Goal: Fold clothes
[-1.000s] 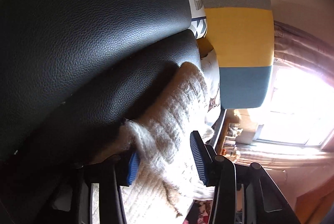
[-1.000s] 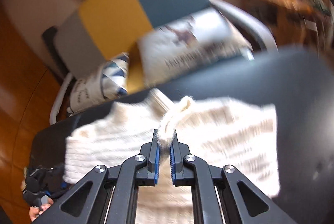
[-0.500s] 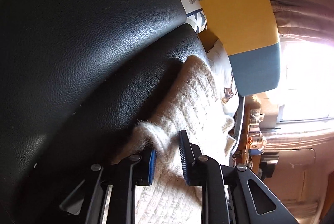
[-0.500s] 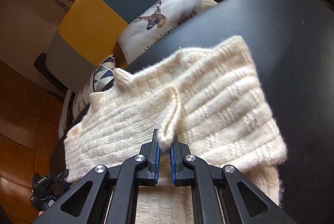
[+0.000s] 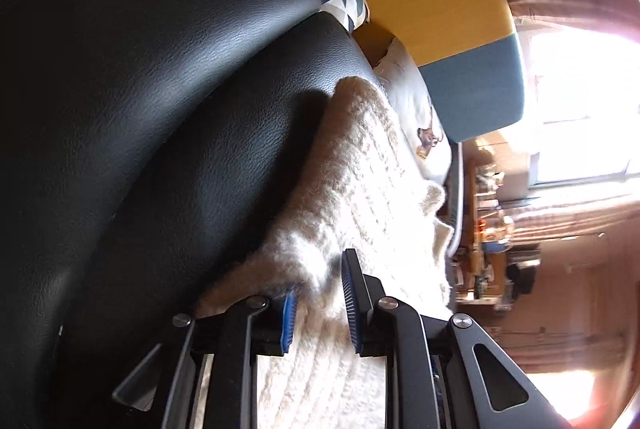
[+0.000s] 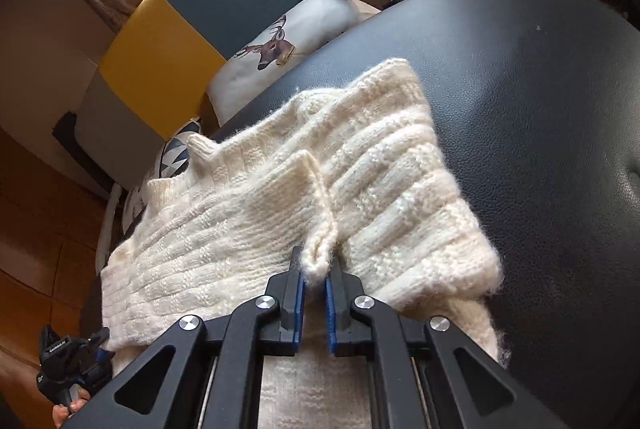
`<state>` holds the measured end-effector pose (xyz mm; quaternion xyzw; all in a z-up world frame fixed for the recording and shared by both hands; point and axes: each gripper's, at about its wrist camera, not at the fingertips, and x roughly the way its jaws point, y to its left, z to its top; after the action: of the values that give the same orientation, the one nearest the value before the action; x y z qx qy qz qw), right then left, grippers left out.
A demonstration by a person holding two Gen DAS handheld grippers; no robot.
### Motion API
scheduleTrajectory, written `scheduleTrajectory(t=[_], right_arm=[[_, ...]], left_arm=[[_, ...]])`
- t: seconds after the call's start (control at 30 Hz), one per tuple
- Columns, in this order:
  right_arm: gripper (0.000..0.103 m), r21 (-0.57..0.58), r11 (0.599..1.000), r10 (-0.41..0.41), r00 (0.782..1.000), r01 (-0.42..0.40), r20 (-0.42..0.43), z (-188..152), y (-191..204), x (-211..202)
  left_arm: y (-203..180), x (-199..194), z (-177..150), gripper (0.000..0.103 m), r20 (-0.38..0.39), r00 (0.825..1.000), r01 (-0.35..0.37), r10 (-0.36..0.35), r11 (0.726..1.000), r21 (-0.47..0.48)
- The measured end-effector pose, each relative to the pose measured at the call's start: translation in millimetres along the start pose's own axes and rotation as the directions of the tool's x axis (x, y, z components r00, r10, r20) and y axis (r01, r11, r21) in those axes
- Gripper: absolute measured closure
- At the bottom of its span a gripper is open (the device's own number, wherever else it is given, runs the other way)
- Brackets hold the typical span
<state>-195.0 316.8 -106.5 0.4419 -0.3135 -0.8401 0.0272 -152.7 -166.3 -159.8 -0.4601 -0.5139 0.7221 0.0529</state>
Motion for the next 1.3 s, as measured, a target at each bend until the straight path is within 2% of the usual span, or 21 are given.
scheduleTrajectory(t=[0.03,0.1,0.23,0.33,0.4,0.47,0.5,0.53,0.63,0.7,0.73,0.77,0.87,0.97,1.07,1.17,1.3], right_arm=[[0.086,0.01,1.0,0.013,1.0,-0.013,-0.003,1.3,-1.1,-1.4],[0.081,0.016,1.0,0.011,1.0,-0.011,-0.001,3.6,-1.1,-8.2],[0.075,-0.063,0.994,-0.085,0.99,0.092,0.109,3.7,12.6,-39.8],[0.073,-0.14,0.988,-0.047,0.992,0.063,0.12,3.5,35.1,-50.3],[0.073,-0.206,0.978,-0.015,0.996,0.034,0.092,0.4,56.1,-48.0],[0.073,-0.26,0.966,0.001,0.999,0.013,0.053,-4.4,76.1,-37.8],[0.073,-0.283,0.959,-0.005,0.999,0.015,0.037,-6.2,84.8,-30.8],[0.073,-0.302,0.953,-0.009,1.0,0.016,0.023,-8.5,91.5,-25.1],[0.073,-0.311,0.95,-0.014,1.0,0.012,-0.005,-9.7,101.2,-7.7],[0.073,-0.29,0.957,-0.036,0.999,0.033,-0.007,-7.7,99.1,2.6],[0.073,-0.27,0.962,-0.047,0.999,0.043,-0.01,-6.7,95.0,7.5],[0.073,-0.249,0.967,-0.054,0.998,0.047,-0.021,-6.4,89.6,13.0],[0.073,-0.226,0.974,-0.054,0.995,0.034,-0.081,-14.4,74.4,33.8],[0.073,-0.261,0.965,-0.018,0.998,0.003,-0.055,-19.8,70.2,33.2],[0.073,-0.269,0.963,-0.007,0.996,-0.016,-0.084,-11.6,72.2,29.9],[0.073,-0.324,0.945,0.011,0.996,-0.038,-0.083,-1.4,84.8,22.3],[0.073,-0.414,0.909,0.016,0.996,-0.053,-0.093,10.6,103.1,19.5]], left_arm=[[4.1,-3.7,0.1,0.078,-0.011,1.0,0.019,-0.02,0.999,-0.027],[12.4,-15.5,-0.9,0.073,-0.03,0.997,0.071,-0.074,0.994,-0.084],[15.9,-50.3,2.8,0.073,0.028,0.997,0.074,-0.073,0.996,-0.054],[13.9,-68.2,9.7,0.072,0.074,0.996,0.046,-0.045,0.999,-0.011],[12.8,-67.6,13.8,0.069,0.065,0.997,0.038,-0.037,0.999,-0.008],[8.2,-59.3,16.1,0.057,0.042,0.999,0.017,-0.017,1.0,0.006],[5.5,-54.4,16.7,0.055,0.032,0.999,0.004,-0.004,1.0,0.014],[0.4,-47.6,16.9,0.047,0.022,0.999,-0.025,0.024,0.999,0.044],[-14.5,-28.0,15.3,0.046,-0.006,0.995,-0.094,0.096,0.985,0.148],[-23.6,-16.2,11.9,0.048,-0.026,0.991,-0.12,0.129,0.966,0.231],[-25.3,-13.7,9.4,0.07,-0.029,0.991,-0.121,0.132,0.959,0.256],[-26.7,-11.4,7.2,0.087,-0.032,0.99,-0.122,0.136,0.953,0.278],[-20.4,-15.8,9.2,0.09,-0.015,0.988,-0.145,0.155,0.95,0.277],[-14.4,-20.5,11.3,0.089,0.001,0.985,-0.166,0.173,0.947,0.275],[-32.1,-33.2,16.0,0.087,0.031,0.992,-0.124,0.12,0.948,0.294],[-59.7,-49.9,25.1,0.083,0.081,0.996,-0.059,0.032,0.932,0.356],[-93.7,-26.0,37.6,0.082,0.091,0.995,-0.078,0.044,0.903,0.423]])
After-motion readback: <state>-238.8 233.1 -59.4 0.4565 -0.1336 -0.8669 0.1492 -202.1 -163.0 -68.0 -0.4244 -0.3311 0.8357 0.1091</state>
